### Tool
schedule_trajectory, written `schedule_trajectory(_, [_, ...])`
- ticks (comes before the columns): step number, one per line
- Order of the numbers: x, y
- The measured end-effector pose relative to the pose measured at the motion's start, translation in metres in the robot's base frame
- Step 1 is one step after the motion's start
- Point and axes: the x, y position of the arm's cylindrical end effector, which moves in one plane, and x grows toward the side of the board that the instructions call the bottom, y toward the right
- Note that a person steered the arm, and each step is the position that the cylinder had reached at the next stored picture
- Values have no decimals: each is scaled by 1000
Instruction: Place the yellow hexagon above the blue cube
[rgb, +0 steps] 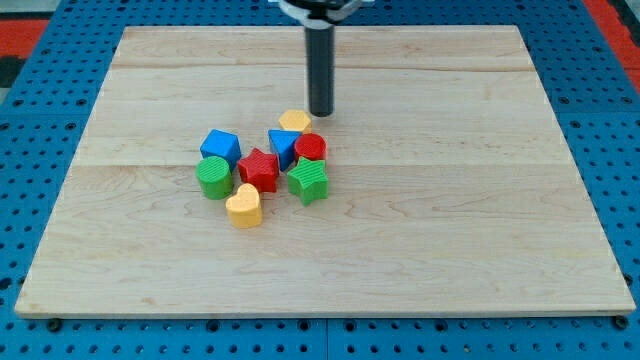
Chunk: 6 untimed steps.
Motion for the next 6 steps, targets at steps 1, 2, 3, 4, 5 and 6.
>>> schedule_trajectory(1, [20, 7])
schedule_trajectory(2, [36, -6])
schedule_trajectory(3, [37, -44])
schedule_trajectory(4, [37, -81])
schedule_trajectory(5, [24, -76])
schedule_trajectory(6, [5, -83])
